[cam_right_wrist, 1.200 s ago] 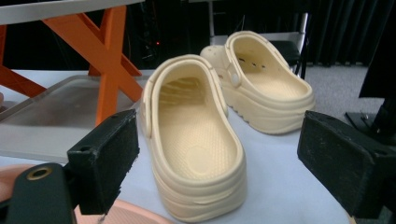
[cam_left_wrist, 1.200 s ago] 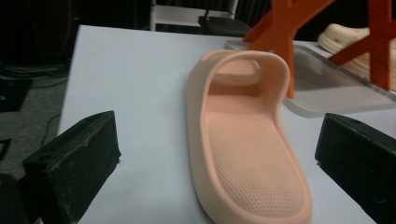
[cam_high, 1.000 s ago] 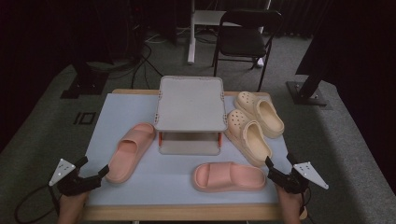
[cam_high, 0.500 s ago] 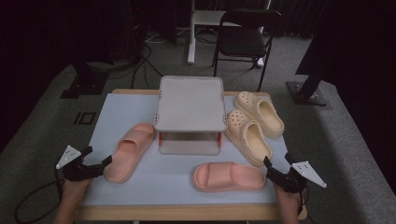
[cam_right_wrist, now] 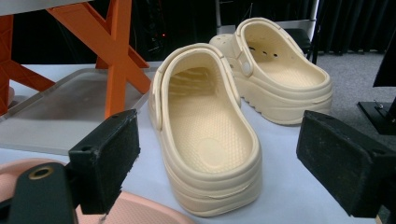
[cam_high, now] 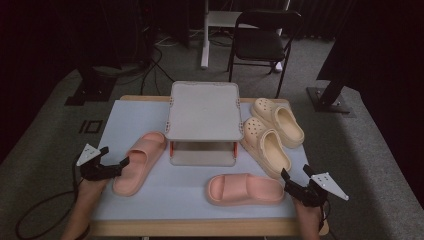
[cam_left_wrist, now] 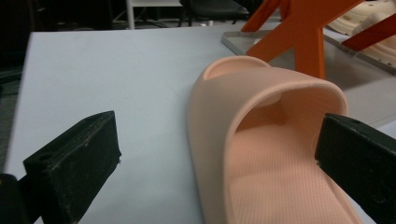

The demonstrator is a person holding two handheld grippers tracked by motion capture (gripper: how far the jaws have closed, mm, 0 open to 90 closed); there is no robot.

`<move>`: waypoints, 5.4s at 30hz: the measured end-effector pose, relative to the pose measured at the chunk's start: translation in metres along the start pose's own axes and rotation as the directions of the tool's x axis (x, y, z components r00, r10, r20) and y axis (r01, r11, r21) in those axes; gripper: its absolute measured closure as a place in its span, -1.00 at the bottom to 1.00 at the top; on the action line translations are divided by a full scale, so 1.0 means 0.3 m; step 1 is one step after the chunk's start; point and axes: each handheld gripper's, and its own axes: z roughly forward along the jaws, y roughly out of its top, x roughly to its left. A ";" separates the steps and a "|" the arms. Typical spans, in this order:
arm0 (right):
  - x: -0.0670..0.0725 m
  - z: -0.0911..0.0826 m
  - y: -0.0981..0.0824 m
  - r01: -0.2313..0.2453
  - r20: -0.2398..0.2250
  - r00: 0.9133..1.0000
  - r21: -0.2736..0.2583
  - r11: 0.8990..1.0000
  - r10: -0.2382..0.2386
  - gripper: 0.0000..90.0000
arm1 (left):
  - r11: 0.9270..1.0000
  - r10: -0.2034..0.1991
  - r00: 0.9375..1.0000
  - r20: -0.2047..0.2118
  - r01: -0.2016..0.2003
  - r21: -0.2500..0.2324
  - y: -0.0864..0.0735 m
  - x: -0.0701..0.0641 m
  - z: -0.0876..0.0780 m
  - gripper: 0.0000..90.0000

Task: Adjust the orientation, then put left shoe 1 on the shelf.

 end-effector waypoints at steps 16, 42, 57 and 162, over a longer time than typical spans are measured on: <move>-0.012 0.000 -0.007 -0.009 -0.014 1.000 0.012 1.000 0.009 -0.71 | 0.996 0.050 0.998 0.037 -0.053 0.075 0.015 0.008 0.096 -0.29; -0.015 -0.001 -0.003 -0.008 -0.014 1.000 0.014 1.000 0.008 -0.71 | 0.990 0.118 0.986 -0.113 -0.108 0.092 0.018 -0.071 0.089 0.79; -0.008 -0.003 0.008 0.000 -0.023 1.000 0.004 1.000 0.001 -0.71 | 0.991 -0.085 0.978 -0.192 0.103 0.082 -0.058 -0.188 -0.029 0.74; -0.042 0.018 -0.003 0.008 -0.022 1.000 0.009 1.000 -0.008 -0.75 | 0.997 -0.074 0.968 -0.241 0.078 0.007 0.120 -0.582 0.329 0.68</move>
